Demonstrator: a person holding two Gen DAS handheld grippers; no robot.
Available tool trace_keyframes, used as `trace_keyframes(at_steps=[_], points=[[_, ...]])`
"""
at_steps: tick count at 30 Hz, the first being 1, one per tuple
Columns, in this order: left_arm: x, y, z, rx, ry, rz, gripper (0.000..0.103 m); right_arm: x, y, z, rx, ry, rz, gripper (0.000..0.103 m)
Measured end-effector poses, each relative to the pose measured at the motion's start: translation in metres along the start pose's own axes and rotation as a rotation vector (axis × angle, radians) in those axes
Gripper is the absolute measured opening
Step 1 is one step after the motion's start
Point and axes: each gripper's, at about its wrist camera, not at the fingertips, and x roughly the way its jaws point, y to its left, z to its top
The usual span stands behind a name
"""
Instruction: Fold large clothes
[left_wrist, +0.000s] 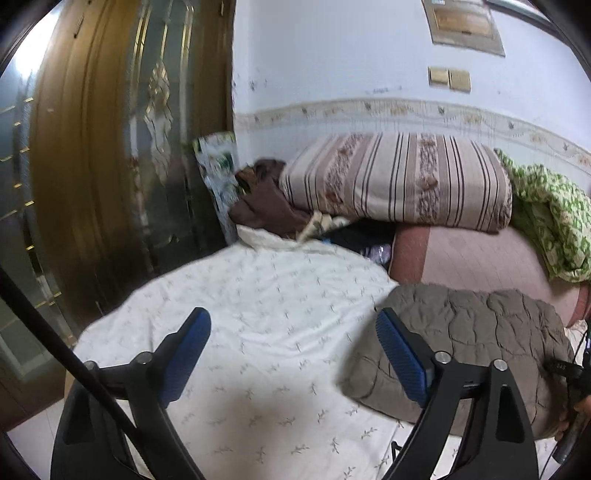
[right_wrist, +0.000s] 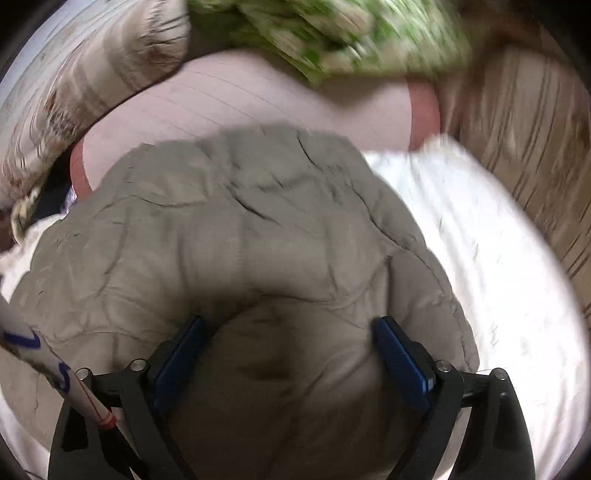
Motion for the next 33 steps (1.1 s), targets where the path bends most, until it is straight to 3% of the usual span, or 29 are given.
trace_keyframes(at_steps=[5,9,14,18,22,28,33], points=[[-0.014,0.009,0.002,-0.015,0.028,-0.016,0.095,-0.038,0.013,-0.004,-0.039,-0.05,-0.055,0.094],[-0.009,0.005,-0.008,0.008,0.115,-0.054,0.095,-0.071,0.039,-0.029,-0.094,-0.108,-0.046,0.094],[0.006,-0.005,-0.023,0.061,0.217,-0.092,0.095,-0.031,0.046,-0.041,-0.094,0.004,-0.061,0.098],[0.026,-0.013,-0.034,0.104,0.267,-0.086,0.095,-0.03,0.037,-0.033,-0.066,0.026,-0.031,0.099],[0.05,-0.021,-0.041,0.121,0.324,-0.091,0.095,-0.05,0.021,-0.026,-0.066,-0.008,-0.014,0.099],[0.078,-0.033,-0.052,0.141,0.376,-0.096,0.095,-0.074,-0.028,-0.017,-0.008,-0.055,0.023,0.099],[0.097,-0.044,-0.058,0.168,0.403,-0.084,0.095,-0.071,-0.065,-0.009,0.043,-0.046,0.009,0.099]])
